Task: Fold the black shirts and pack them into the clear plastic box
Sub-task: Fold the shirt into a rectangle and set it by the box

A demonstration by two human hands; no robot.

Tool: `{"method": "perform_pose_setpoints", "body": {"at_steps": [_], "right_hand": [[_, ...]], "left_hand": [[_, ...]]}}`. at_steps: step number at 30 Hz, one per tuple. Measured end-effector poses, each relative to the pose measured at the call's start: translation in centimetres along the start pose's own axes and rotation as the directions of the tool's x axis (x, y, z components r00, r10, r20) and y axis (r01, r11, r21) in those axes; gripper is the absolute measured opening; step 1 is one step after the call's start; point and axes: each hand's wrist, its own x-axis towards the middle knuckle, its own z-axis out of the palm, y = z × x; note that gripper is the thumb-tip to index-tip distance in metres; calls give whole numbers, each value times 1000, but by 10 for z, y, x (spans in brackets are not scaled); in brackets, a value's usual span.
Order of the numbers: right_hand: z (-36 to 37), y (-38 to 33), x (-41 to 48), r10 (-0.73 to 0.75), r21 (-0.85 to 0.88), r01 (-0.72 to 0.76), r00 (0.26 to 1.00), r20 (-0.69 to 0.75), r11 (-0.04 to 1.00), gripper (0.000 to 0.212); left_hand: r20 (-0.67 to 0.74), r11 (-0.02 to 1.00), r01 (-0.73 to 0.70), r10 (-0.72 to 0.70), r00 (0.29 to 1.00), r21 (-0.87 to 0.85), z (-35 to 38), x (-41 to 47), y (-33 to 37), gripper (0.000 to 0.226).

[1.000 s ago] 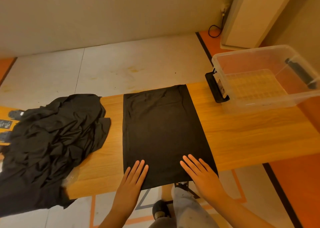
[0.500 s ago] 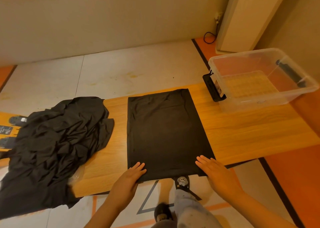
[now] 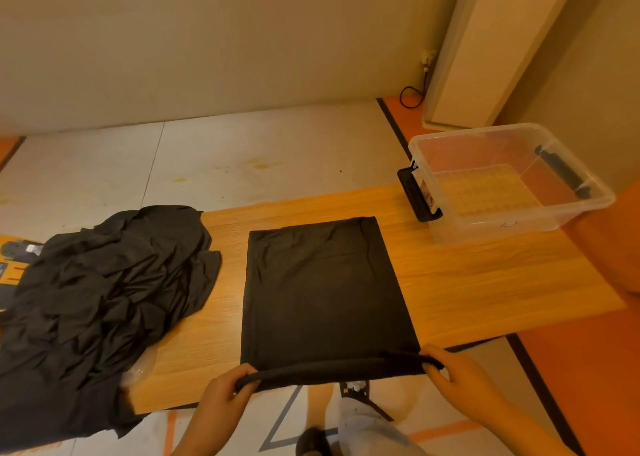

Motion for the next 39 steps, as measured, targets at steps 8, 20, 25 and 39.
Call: {"method": "perform_pose_setpoints", "body": {"at_steps": [8,20,25,39], "right_hand": [[-29,-28,22,87,299,-60,993,-77,952,25],[-81,-62,162,195,576,-84,972,-134,813,20],[-66,-48,221,355,586,-229,929,-108,777,13],[-54,-49,241,348,369,-238,898,-269,899,32]], "left_hand": [[-135,986,-43,22,991,-159,-21,16,27,16],[-267,981,-42,-11,964,-192,-80,156,90,18],[-135,987,130,-143,980,-99,-70,228,82,34],[-248,966,255,-239,939,35,-53,250,75,47]]}}
